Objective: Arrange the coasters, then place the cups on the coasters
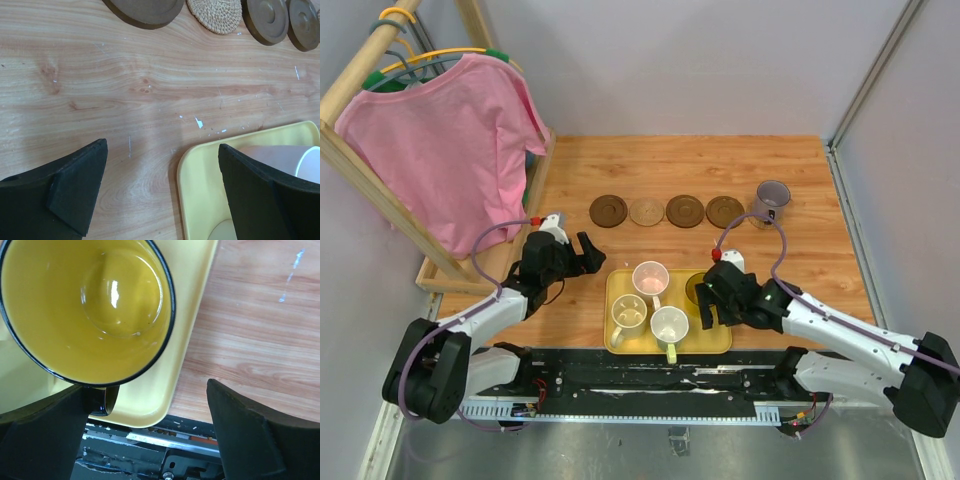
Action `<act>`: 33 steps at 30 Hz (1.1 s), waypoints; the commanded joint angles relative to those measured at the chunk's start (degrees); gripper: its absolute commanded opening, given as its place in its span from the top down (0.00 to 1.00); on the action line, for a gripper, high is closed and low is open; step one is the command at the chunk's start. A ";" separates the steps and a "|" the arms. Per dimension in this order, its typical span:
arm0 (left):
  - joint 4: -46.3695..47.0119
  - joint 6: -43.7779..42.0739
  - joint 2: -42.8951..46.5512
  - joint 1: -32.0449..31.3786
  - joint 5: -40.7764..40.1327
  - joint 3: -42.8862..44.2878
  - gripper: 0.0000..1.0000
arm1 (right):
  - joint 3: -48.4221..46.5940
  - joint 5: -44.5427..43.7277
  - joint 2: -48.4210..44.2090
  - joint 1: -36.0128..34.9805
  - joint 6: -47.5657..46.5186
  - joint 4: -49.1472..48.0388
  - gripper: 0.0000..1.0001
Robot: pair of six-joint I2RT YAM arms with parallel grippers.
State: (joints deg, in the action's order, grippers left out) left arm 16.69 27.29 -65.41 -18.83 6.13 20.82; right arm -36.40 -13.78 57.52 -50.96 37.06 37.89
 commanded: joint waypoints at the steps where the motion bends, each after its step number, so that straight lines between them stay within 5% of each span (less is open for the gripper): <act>1: 2.51 0.09 -0.83 -0.42 0.39 -0.48 0.04 | 0.91 -5.26 -1.53 -0.03 3.70 3.17 0.07; 33: 3.08 -0.39 -1.92 -0.35 0.05 -1.70 0.04 | 0.37 1.67 7.95 -0.14 1.57 -7.96 0.62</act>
State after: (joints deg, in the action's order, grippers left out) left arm 17.80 27.29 -67.02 -18.83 6.15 19.81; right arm -36.05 -11.42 65.28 -50.96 37.98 30.59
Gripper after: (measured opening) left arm 0.957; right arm 0.407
